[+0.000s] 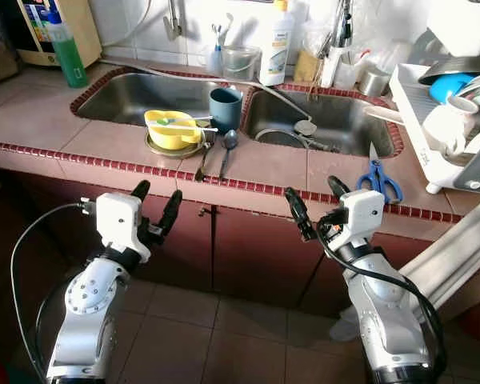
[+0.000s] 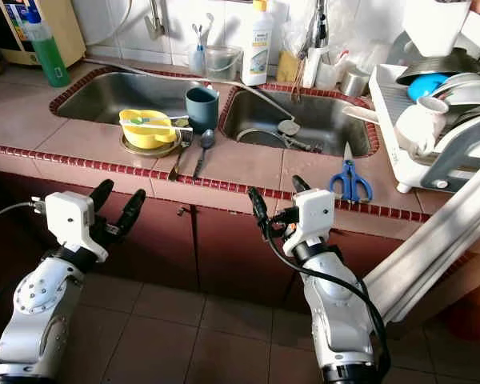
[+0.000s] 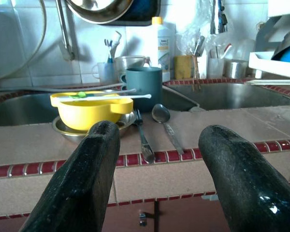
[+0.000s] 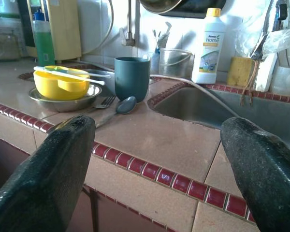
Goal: Kitchen organization
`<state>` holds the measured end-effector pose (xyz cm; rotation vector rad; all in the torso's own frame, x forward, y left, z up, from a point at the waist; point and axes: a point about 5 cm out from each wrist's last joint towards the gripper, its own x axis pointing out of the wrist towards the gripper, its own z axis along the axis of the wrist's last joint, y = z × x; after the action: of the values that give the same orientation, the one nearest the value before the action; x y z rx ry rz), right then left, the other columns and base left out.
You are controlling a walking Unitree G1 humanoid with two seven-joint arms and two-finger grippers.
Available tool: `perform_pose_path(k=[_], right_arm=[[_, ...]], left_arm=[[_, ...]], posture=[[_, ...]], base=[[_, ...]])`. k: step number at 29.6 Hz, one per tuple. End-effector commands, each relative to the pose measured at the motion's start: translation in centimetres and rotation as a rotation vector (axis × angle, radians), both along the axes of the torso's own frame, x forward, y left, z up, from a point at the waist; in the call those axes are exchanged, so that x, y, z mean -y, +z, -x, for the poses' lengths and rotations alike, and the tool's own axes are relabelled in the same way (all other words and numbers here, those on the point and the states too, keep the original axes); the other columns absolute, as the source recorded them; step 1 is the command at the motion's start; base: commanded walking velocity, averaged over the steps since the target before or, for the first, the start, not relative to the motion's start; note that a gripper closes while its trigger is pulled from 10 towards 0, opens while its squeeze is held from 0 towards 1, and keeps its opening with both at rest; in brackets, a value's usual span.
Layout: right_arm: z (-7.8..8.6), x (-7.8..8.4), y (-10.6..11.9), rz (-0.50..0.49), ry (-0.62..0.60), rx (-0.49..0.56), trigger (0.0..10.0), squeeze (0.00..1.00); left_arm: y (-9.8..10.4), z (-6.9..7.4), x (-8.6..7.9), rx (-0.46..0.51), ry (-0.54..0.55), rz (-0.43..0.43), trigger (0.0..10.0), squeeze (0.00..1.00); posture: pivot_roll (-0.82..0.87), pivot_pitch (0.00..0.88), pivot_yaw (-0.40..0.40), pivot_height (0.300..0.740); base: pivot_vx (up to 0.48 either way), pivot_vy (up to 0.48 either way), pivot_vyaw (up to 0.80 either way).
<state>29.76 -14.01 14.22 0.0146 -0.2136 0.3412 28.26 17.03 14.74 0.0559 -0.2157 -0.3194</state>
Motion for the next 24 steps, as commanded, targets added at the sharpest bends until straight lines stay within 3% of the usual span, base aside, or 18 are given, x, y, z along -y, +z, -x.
perform_pose_path(k=[1,14,24], right_arm=[[0.08,-0.02,0.53,0.007,0.001,0.018,10.0,0.0],[-0.13,-0.27,1.17,0.02,0.02,0.025,10.0,0.0],[0.1,-0.46,1.15,0.03,0.024,0.016,10.0,0.0]], left_arm=[[0.23,-0.02,0.16,0.0,-0.009,-0.007,10.0,0.0],[0.46,0.01,0.4,-0.013,-0.028,0.023,10.0,0.0],[0.45,0.02,0.68,-0.033,-0.049,0.03,10.0,0.0]], posture=[[-0.04,0.016,-0.016,0.703],[-0.03,0.012,-0.026,0.703],[-0.04,0.017,-0.021,0.703]], base=[[0.0,0.0,0.0],[0.0,0.0,0.0],[0.0,0.372,0.0]])
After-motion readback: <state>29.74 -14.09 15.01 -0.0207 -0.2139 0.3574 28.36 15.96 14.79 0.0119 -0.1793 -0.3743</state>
